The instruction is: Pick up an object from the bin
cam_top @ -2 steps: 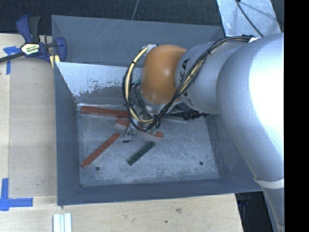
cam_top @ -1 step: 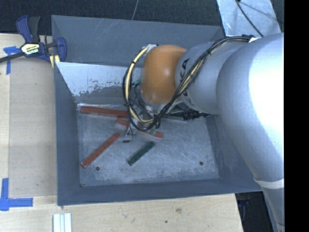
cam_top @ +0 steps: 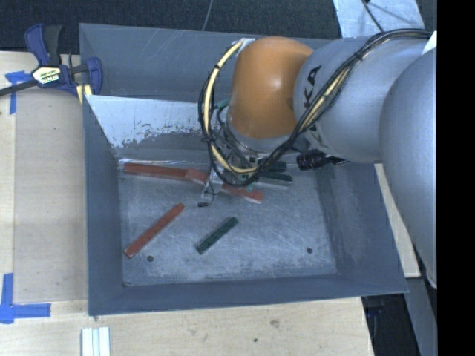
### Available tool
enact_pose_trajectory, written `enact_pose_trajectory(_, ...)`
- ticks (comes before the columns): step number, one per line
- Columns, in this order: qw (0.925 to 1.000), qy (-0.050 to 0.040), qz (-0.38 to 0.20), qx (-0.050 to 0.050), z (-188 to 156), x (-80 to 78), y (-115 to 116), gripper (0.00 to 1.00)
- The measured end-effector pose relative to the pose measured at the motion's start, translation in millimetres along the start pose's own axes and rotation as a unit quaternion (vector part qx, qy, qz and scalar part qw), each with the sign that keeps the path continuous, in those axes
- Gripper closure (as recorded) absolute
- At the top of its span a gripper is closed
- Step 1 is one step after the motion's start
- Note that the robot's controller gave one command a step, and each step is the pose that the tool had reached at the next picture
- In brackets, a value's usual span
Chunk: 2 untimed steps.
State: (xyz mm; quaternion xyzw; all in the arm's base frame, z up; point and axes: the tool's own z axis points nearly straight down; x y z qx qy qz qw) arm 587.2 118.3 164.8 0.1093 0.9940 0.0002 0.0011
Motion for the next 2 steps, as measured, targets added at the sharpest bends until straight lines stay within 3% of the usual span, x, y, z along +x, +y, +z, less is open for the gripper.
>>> enact_pose_trajectory(1, 1.0000, 0.0000, 0.000, 0.000, 0, 0.0, 0, 1.00)
enact_pose_trajectory(2, 0.9999, -0.0024, -0.012, -0.002, -81, 4.9, 26, 1.00)
